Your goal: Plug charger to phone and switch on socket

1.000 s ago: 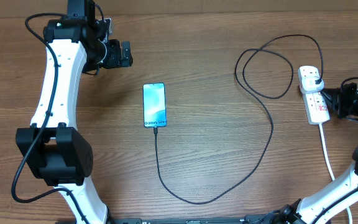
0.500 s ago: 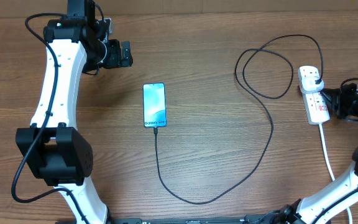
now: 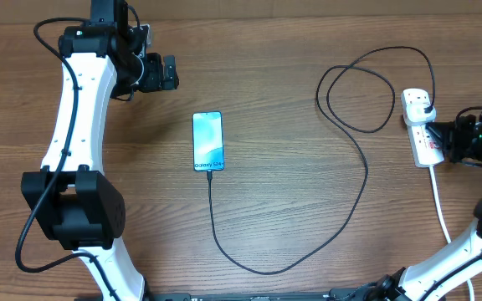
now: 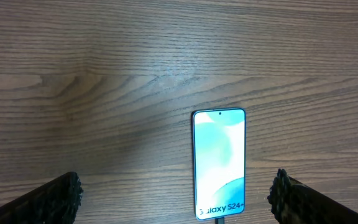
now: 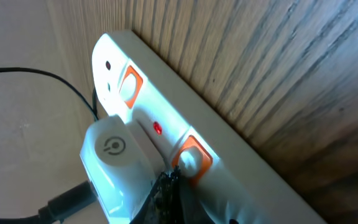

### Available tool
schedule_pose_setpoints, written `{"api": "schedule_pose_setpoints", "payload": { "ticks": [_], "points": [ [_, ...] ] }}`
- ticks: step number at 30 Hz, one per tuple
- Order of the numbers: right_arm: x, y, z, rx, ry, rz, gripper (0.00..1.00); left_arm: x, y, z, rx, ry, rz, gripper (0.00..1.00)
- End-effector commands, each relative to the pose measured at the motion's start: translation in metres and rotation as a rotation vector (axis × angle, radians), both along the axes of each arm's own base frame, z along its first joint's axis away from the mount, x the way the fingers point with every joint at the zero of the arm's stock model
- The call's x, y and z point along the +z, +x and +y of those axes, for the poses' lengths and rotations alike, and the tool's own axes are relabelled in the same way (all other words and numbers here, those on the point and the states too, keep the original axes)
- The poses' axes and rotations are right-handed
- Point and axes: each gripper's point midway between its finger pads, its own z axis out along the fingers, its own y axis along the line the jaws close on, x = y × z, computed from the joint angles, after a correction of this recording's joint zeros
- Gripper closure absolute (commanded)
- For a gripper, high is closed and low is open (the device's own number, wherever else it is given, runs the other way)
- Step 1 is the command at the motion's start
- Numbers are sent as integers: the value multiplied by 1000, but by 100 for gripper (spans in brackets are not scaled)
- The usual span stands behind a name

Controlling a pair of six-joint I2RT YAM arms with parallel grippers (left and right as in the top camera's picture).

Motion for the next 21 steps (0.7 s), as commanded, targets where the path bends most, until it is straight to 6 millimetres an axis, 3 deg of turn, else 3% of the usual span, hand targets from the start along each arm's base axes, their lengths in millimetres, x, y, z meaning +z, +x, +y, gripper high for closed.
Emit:
{"api": "schedule_pose_setpoints", "payload": {
  "ticks": [1, 6, 9, 15, 18, 21],
  "points": [
    [-39, -19, 19, 23, -9, 133, 96, -5, 1, 2, 0, 6, 8, 0],
    [-34, -17, 6, 1, -25, 115, 96, -5, 1, 2, 0, 6, 8, 0],
    [-13, -17, -13, -37, -21, 80, 96, -5, 1, 2, 0, 6, 8, 0],
    [77, -37, -62, -150, -89, -34, 96, -5, 1, 2, 0, 6, 8, 0],
    [130, -47, -63, -135, -177, -123, 96, -5, 1, 2, 0, 6, 8, 0],
    [175, -57, -48, -95, -269, -192, 94, -5, 1, 2, 0, 6, 8, 0]
  ]
}}
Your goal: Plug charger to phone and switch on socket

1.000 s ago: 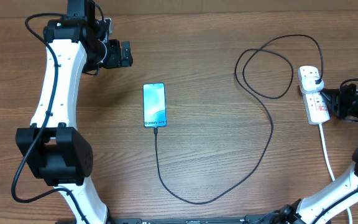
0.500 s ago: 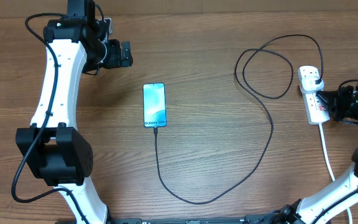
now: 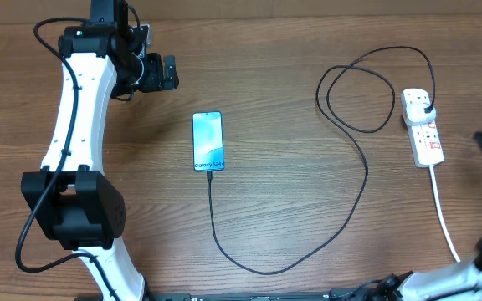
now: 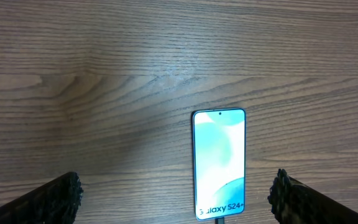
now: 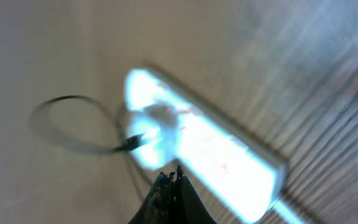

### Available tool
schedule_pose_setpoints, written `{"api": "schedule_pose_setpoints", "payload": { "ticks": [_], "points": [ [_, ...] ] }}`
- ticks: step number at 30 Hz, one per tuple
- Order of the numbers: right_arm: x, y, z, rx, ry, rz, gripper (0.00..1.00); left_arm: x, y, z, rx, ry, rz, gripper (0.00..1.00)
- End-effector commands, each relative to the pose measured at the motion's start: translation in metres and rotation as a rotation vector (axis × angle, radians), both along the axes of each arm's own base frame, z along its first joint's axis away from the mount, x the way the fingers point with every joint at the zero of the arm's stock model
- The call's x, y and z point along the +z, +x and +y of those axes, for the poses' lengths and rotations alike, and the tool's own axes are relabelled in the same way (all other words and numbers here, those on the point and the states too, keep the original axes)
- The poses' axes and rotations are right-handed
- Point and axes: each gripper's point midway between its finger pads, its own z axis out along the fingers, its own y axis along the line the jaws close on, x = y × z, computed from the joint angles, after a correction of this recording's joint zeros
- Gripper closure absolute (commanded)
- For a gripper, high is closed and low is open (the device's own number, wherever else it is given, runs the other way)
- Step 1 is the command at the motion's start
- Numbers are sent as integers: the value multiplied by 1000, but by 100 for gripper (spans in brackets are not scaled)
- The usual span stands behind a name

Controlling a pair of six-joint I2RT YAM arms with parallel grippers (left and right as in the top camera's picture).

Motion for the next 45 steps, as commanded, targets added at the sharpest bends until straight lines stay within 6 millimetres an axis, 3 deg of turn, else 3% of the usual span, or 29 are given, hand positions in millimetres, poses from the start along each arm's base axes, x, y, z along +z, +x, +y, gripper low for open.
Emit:
{"api": "schedule_pose_setpoints", "payload": {
  "ticks": [1, 4, 5, 11, 13, 17, 18, 25, 34, 38, 45],
  "points": [
    [87, 0, 21, 99, -216, -152, 93, -5, 1, 2, 0, 6, 7, 0],
    [125, -7, 56, 190, -316, -213, 89, -5, 1, 2, 0, 6, 7, 0],
    [142, -12, 77, 253, -369, -248, 85, -5, 1, 2, 0, 6, 7, 0],
    [188, -39, 164, 467, -494, -350, 68, -5, 1, 2, 0, 6, 7, 0],
    [197, -50, 188, 508, -506, -365, 52, -5, 1, 2, 0, 6, 7, 0],
    [200, -75, 211, 536, -525, -328, 3, -5, 1, 2, 0, 6, 7, 0],
    [199, -80, 214, 536, -526, -313, 0, -5, 1, 2, 0, 6, 7, 0],
    [184, -119, 240, 522, -346, -188, 0, -5, 1, 2, 0, 6, 7, 0],
    [174, -118, 231, 530, -388, -142, 0, -5, 1, 2, 0, 6, 7, 0],
    [178, -118, 236, 628, -459, -211, 0, -5, 1, 2, 0, 6, 7, 0],
    [201, -115, 263, 878, -591, -510, 0, -5, 1, 2, 0, 6, 7, 0]
  ]
}}
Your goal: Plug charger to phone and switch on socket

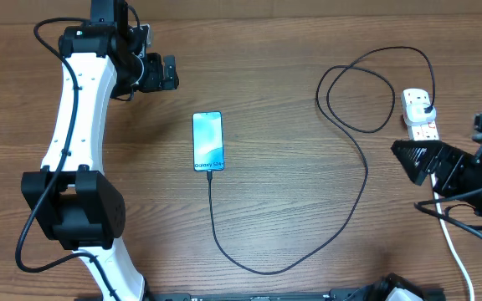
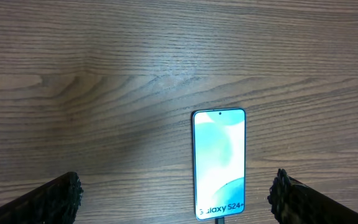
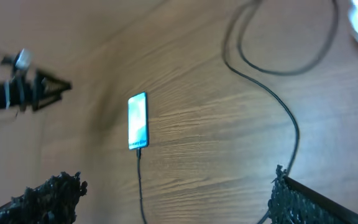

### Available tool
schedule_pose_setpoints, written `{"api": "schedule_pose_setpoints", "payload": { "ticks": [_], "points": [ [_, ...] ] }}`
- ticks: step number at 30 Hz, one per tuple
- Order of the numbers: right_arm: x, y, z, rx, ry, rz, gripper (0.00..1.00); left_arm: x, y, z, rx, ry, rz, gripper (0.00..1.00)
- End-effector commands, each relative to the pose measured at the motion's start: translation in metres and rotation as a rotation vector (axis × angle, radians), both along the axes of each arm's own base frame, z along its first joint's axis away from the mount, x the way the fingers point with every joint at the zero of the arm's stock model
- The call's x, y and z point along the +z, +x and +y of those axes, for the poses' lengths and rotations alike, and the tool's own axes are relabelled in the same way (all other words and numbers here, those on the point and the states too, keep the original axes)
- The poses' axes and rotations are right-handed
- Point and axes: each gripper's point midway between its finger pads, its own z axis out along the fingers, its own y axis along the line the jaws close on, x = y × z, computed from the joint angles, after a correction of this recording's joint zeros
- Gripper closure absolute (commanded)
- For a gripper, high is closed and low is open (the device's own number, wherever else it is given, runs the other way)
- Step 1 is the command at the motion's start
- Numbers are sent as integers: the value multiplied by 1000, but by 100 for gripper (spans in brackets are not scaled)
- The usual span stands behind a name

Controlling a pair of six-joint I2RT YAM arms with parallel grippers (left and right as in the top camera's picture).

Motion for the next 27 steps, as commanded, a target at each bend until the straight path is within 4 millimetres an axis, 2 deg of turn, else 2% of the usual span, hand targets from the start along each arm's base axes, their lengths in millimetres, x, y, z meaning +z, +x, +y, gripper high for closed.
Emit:
{"api": "schedule_pose_setpoints", "payload": {
  "ticks": [1, 14, 20, 27],
  "points": [
    [18, 0, 16, 173, -47, -167, 0, -5, 1, 2, 0, 6, 7, 0],
    [23, -1, 23, 231, -62, -233, 0, -5, 1, 2, 0, 6, 7, 0],
    [31, 5, 49, 326, -110, -355, 0, -5, 1, 2, 0, 6, 7, 0],
    [18, 27, 50, 95, -146, -331, 0, -5, 1, 2, 0, 6, 7, 0]
  ]
}}
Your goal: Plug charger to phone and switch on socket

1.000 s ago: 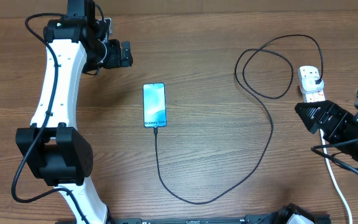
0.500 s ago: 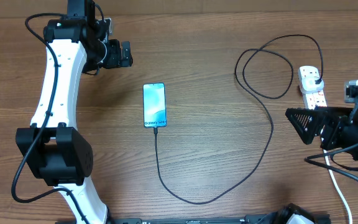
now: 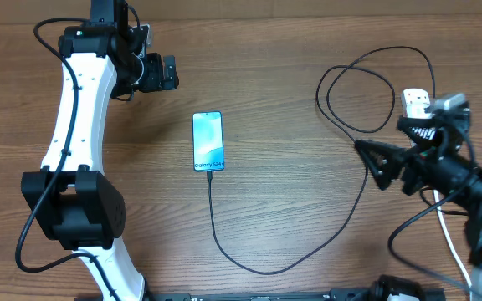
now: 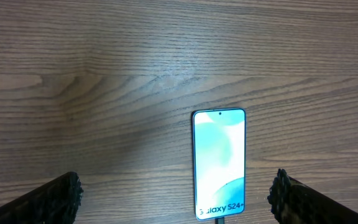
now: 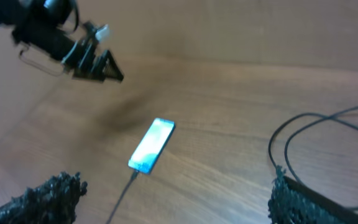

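The phone (image 3: 208, 141) lies screen up and lit in the middle of the table, with the black charger cable (image 3: 212, 213) plugged into its near end. The cable loops round to the white charger (image 3: 417, 101) in the power strip, which my right arm mostly hides. My left gripper (image 3: 174, 73) hangs open, beyond and left of the phone (image 4: 219, 163). My right gripper (image 3: 371, 165) is open above the cable, left of the strip, and faces the phone (image 5: 152, 145). Nothing is between either pair of fingers (image 4: 48, 199) (image 5: 45, 199).
The strip's white cord (image 3: 450, 242) runs to the near right edge. The cable's double loop (image 3: 358, 92) lies at the back right. The left arm (image 5: 73, 46) shows in the right wrist view, beyond the phone.
My right gripper, still open, has moved left from over the near part of the strip to above the cable. It now looks at the phone from a lower angle. The left arm and phone have not moved.
First my right gripper was shut, its tip at an orange switch on the strip, with a red light showing. Then it was off at the table's right edge, still shut. Later it stood open over the strip, now further left. The phone stayed plugged in and lit.
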### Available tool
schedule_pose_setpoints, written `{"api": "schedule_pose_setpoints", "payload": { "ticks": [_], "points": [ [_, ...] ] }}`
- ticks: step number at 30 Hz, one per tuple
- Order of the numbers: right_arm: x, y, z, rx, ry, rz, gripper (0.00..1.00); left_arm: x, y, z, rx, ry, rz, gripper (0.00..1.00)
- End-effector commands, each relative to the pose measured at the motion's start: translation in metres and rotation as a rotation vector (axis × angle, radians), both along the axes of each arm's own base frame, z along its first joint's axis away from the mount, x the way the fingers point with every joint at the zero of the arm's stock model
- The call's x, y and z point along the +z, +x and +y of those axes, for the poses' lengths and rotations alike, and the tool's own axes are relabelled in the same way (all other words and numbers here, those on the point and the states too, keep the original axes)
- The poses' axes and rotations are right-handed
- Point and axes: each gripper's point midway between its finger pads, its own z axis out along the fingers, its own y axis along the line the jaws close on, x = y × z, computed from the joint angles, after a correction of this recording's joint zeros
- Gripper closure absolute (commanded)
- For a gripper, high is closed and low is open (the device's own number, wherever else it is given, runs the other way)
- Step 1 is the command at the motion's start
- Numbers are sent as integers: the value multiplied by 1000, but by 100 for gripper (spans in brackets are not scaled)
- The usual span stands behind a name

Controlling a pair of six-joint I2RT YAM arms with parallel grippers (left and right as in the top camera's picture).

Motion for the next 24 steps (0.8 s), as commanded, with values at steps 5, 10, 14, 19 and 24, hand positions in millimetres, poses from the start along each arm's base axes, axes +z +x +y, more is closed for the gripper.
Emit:
{"api": "schedule_pose_setpoints", "payload": {
  "ticks": [5, 10, 14, 19, 24],
  "points": [
    [-20, 11, -15, -306, 98, 13, 0, -5, 1, 2, 0, 6, 8, 0],
    [-16, 13, -16, -333, 84, -153, 0, -5, 1, 2, 0, 6, 8, 0],
    [-25, 13, -17, -361, 81, -234, 0, -5, 1, 2, 0, 6, 8, 0],
    [-42, 10, -22, -389, 86, -319, 0, -5, 1, 2, 0, 6, 8, 0],
    [-67, 7, -28, -425, 89, -367, 0, -5, 1, 2, 0, 6, 8, 0]
  ]
}}
